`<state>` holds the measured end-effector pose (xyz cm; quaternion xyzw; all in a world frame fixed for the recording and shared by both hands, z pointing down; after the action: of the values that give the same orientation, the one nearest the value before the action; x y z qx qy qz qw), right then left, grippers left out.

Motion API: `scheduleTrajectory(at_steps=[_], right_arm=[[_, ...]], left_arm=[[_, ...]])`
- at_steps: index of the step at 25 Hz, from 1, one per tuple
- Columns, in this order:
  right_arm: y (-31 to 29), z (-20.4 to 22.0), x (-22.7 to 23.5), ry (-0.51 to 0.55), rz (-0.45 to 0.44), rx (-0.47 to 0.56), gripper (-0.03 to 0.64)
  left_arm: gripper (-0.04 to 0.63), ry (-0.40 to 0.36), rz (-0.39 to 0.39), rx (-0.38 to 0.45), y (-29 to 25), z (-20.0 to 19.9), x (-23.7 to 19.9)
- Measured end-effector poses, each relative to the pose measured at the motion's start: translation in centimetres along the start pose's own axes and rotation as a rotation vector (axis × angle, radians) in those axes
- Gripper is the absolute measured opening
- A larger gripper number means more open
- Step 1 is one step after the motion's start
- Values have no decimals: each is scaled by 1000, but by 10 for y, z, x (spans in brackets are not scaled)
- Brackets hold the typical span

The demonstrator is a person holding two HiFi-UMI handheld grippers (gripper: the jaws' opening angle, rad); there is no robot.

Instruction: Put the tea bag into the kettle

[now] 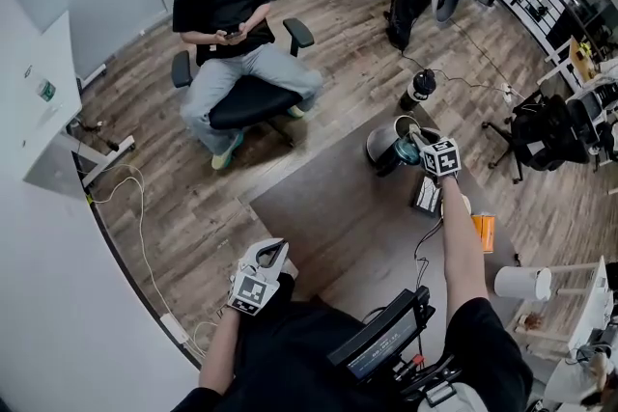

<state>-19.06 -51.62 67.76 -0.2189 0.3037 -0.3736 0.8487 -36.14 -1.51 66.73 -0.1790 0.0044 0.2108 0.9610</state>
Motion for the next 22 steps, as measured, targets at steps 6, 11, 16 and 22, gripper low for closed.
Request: scheduleTrajectory(at_steps=[6,11,16,22], right_arm=[[14,-11,7,-15,57,63,91],[22,-12,4,-30,13,68,91],[27,-10,-1,-23,23,65,100],[55,-13,-3,-83,63,149,100]], left_arm=[[3,-8,19,18,-6,-8,-4],[3,-21,57,22,-14,-10,3],[3,-13,58,29,-12,-7,0],[3,-21,67,43,-12,-12,-2]])
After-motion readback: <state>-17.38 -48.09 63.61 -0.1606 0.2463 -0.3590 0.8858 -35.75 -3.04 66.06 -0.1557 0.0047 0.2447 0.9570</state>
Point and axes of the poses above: the fingertips, and each gripper's own axes: y backward along the fingers, x to its right, z out of its underside, the point moved 4 cm from there along y, backward along the fingers, and after that the axes turned 13 degrees about z, right-handed, at the moved point
